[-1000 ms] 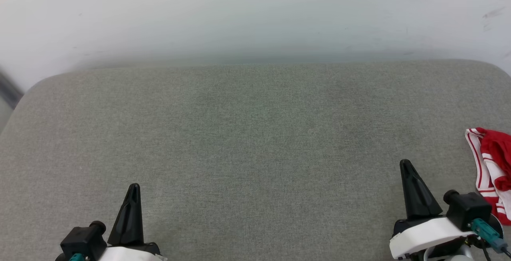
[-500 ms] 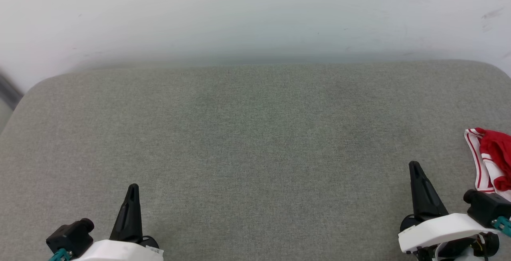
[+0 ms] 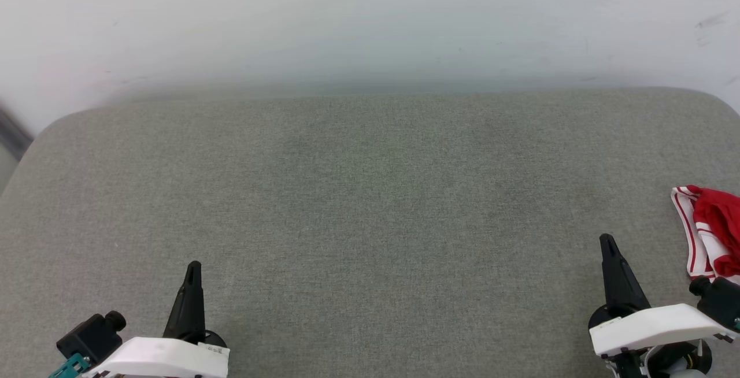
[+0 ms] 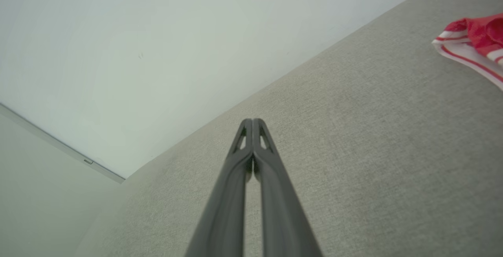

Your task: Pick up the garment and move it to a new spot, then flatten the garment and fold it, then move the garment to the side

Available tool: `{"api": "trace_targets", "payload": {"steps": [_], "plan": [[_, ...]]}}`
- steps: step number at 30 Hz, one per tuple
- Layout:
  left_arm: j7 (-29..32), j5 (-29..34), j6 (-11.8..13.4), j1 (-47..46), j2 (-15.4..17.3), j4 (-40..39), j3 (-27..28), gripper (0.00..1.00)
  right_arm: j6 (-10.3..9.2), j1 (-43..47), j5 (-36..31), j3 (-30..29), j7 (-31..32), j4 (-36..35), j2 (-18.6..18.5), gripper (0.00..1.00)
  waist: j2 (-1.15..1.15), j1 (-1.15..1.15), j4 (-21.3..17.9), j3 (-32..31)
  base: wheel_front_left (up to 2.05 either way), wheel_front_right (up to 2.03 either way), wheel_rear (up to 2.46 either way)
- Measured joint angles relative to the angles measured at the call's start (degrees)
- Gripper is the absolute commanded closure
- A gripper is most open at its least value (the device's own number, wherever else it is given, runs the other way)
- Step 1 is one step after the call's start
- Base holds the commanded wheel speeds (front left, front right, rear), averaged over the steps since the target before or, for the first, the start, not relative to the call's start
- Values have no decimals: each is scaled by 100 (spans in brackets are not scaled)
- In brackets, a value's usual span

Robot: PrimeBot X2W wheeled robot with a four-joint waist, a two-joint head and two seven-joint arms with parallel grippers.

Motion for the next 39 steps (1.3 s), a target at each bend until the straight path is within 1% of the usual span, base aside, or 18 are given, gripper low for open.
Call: {"api": "trace_targets", "payload": {"steps": [20,39], "plan": [[353,-1483,0,-209,33,191,8,100,-1,-88,1591,-129,359,68,-1,100,0,0,-13,-20,0,0,0],[658,-2628,0,-375,47,358,42,100,-1,-156,2824,-233,656,116,-2,100,0,0,-26,-39,0,0,0]]}}
